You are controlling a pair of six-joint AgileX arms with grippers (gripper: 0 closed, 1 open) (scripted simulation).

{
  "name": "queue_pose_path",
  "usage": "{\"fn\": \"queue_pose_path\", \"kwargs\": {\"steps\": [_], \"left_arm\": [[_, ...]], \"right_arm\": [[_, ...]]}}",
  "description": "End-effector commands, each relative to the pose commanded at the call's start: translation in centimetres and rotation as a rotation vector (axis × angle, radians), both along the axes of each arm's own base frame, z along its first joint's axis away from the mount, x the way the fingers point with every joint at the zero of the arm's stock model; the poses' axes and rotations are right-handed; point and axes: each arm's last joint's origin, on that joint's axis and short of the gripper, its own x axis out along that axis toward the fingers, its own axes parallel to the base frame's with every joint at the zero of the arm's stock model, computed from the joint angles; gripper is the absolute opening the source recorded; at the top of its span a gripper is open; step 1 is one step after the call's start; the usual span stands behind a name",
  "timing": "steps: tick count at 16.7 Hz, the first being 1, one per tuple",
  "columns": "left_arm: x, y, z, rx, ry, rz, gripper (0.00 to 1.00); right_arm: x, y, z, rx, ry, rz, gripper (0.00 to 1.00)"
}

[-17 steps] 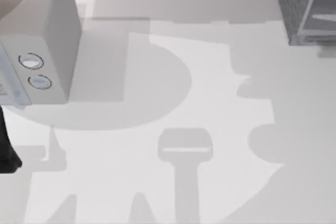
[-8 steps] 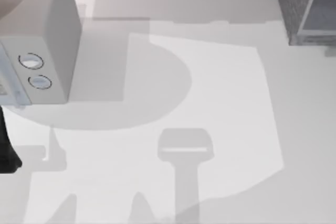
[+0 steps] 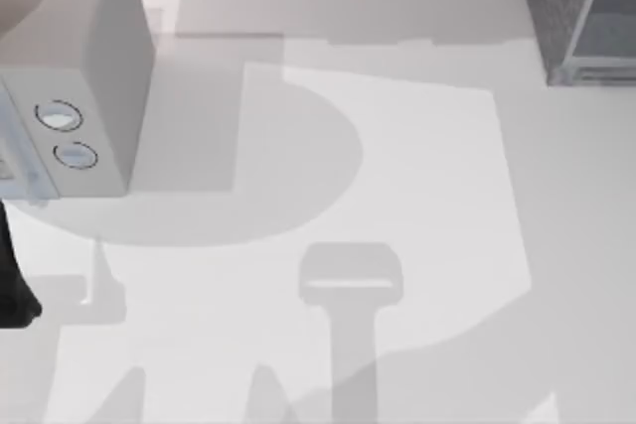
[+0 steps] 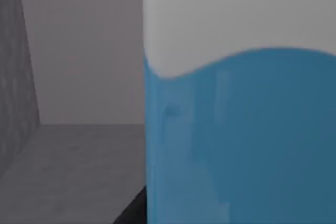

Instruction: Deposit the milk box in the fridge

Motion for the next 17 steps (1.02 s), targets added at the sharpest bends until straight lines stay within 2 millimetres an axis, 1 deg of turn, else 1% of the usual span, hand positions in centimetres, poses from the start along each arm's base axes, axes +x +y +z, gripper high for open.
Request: {"fn": "queue_pose_path", "kwargs": {"steps": [5,7,9,11,15,17], "left_arm": [[0.0,0.0,0.0,0.0,0.0,0.0,1.0],[0.0,0.0,0.0,0.0,0.0,0.0,1.0],[0.0,0.0,0.0,0.0,0.0,0.0,1.0],[0.0,0.0,0.0,0.0,0.0,0.0,1.0],[0.0,0.0,0.0,0.0,0.0,0.0,1.0],[0.0,0.0,0.0,0.0,0.0,0.0,1.0]], "right_arm": [[5.1,-0.3,1.1,-0.002,-0.013,-0.006,0.0],[6.8,-0.2,1.5,-0.003,-0.014,-0.007,0.0],[8.0,-0.1,1.7,-0.003,-0.011,-0.006,0.0],[8.6,0.0,1.8,-0.002,-0.006,-0.006,0.0],[8.6,0.0,1.8,-0.002,-0.006,-0.006,0.0],[8.6,0.0,1.8,-0.002,-0.006,-0.006,0.15]]}}
